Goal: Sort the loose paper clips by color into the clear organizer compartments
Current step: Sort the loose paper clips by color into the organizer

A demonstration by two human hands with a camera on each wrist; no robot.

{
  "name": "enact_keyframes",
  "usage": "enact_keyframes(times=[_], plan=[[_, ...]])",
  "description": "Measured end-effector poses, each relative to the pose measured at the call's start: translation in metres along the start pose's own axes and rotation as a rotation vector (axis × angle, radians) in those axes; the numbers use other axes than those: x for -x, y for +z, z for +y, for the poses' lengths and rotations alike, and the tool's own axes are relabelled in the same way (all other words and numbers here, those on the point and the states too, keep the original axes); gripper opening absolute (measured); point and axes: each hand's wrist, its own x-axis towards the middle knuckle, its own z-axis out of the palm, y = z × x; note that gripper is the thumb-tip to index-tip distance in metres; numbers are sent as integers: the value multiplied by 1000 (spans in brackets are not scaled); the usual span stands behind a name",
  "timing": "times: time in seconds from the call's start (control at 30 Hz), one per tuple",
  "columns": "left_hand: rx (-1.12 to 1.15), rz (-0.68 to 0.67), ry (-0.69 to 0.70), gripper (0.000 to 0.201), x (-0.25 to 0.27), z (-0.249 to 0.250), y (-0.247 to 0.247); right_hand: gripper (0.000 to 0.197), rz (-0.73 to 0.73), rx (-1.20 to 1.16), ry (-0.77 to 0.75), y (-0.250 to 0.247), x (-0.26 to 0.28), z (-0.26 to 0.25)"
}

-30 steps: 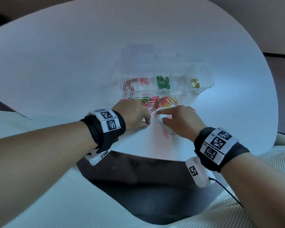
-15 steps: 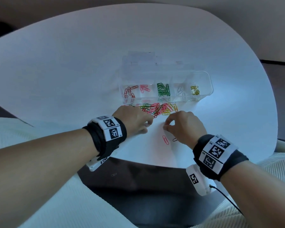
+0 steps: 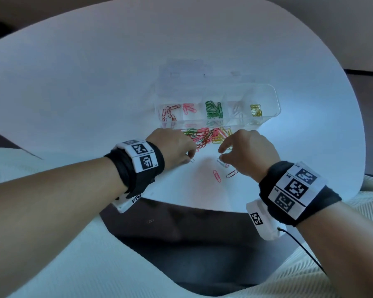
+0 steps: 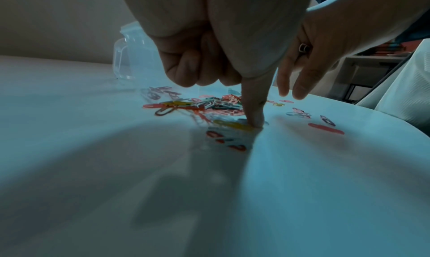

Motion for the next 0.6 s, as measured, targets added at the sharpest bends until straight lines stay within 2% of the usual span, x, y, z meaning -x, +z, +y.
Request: enact_keyframes(times=[0.2, 0.37, 0.6], plan=[[-30, -34, -19, 14, 1, 5, 2, 8, -15, 62, 31, 10, 1, 2], [35, -25, -52, 10, 2, 4, 3, 4, -65, -4, 75, 18, -1, 5], [97, -36, -66, 8, 0, 1, 8, 12, -73, -17, 23, 19, 5, 1]])
